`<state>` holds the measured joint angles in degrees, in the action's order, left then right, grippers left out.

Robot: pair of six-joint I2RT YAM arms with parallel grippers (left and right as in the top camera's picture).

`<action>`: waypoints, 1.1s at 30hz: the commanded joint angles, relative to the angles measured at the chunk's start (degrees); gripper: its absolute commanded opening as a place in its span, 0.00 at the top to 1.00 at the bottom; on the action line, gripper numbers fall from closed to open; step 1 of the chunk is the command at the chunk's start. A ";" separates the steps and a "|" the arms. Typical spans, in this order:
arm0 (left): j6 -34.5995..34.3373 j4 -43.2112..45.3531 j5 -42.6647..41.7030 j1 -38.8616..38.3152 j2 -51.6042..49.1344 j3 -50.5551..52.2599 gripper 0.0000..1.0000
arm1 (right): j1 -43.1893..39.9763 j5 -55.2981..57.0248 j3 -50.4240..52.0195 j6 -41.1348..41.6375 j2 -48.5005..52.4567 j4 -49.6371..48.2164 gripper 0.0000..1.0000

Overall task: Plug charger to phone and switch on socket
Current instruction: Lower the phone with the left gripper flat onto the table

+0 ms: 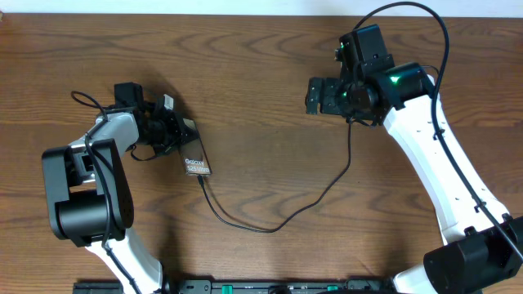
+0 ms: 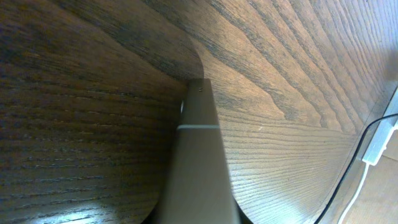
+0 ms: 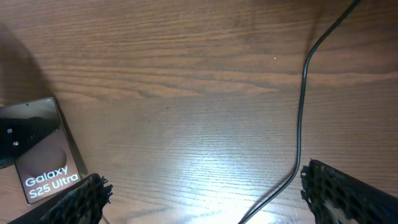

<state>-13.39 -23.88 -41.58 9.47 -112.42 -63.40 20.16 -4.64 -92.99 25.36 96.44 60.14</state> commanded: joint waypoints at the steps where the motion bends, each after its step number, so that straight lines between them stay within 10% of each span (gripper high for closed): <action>1: 0.70 -0.31 2.03 -0.09 0.07 0.63 0.93 | 0.20 0.66 -0.55 -0.59 -0.55 -0.11 0.01; 33: 0.70 -3.23 2.01 -0.07 0.07 0.63 0.83 | 0.20 0.70 -0.55 -0.59 -0.55 -0.35 0.01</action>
<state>-13.23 -25.93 -41.23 9.47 -112.40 -63.37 20.16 -4.60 -92.99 25.36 96.44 59.96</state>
